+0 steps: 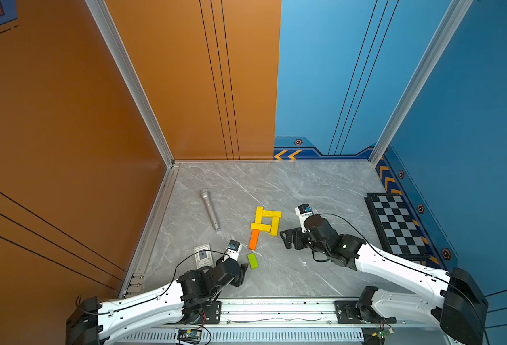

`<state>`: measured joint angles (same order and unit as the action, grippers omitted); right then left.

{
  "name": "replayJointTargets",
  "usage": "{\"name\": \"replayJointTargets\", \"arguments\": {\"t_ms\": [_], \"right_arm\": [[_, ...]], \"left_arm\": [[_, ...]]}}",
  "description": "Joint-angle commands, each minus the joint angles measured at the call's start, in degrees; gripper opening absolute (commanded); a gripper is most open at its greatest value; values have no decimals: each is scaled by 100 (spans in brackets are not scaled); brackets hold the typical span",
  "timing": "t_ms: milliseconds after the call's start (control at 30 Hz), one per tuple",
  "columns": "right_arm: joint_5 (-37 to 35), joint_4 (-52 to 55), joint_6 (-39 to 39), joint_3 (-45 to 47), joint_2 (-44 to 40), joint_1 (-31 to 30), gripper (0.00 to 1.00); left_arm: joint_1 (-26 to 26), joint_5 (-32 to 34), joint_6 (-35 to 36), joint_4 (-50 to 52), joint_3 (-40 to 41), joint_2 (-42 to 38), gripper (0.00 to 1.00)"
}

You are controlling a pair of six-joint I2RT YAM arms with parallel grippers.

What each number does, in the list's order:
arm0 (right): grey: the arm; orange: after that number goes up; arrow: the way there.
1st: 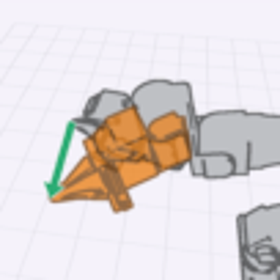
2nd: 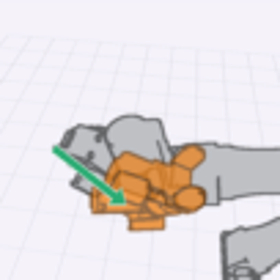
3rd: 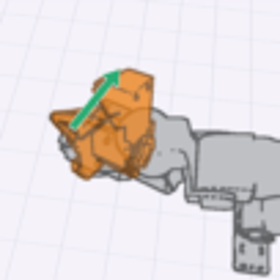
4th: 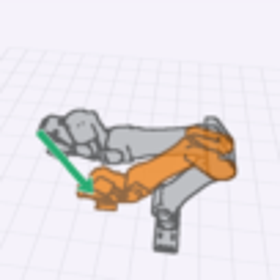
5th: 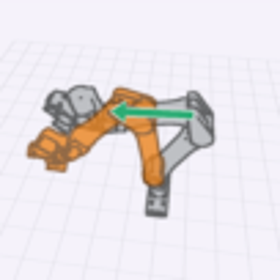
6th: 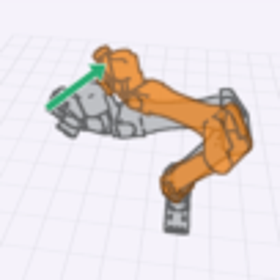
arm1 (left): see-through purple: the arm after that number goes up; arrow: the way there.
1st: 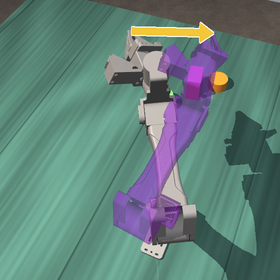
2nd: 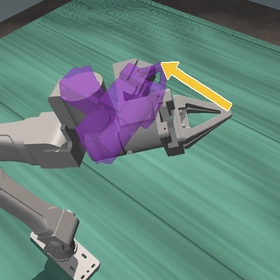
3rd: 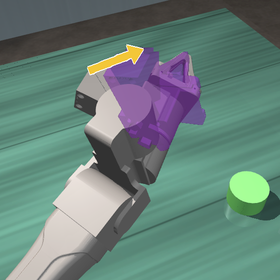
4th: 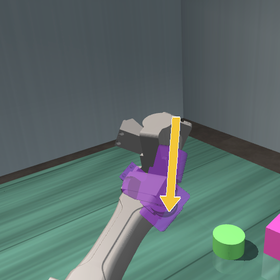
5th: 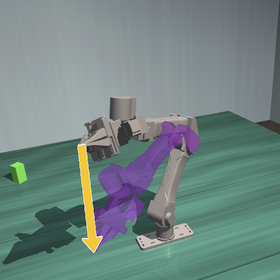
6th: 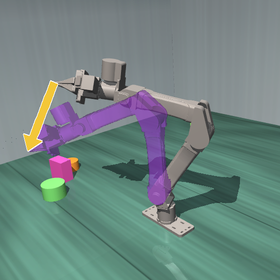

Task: Assemble the letter p with building blocks
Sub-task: Assemble the building block at the center of the board.

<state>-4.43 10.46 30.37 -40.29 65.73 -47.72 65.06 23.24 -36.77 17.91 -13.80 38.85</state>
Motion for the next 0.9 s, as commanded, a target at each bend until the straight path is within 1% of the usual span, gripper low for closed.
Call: {"name": "replayJointTargets", "arguments": {"t_ms": [0,33,133,267,367,433,500,567,633,867], "right_arm": [[200,239,-307,152,-89,164,100],[243,242,-342,151,-79,219,100],[376,240,-433,145,1,361,100],[438,237,-514,135,29,501,100],[442,236,-571,153,27,611,100],[461,234,-602,160,23,684,100],[495,235,-602,191,14,721,100],[506,231,-611,218,2,721,100],[524,229,-620,263,-8,919,100],[587,203,-646,311,-16,1019,100]], "left_arm": [[396,554,-408,74,86,65,60],[473,598,-468,34,130,94,59],[605,445,-472,-338,286,228,62],[739,478,-559,-435,249,557,64],[741,515,-625,-648,268,783,66],[744,532,-664,-1064,334,885,67],[743,522,-690,-1274,360,981,67],[745,522,-725,-1317,347,1075,67],[744,561,-726,-1286,321,1142,67],[726,668,-802,-1185,297,1154,67]]}}
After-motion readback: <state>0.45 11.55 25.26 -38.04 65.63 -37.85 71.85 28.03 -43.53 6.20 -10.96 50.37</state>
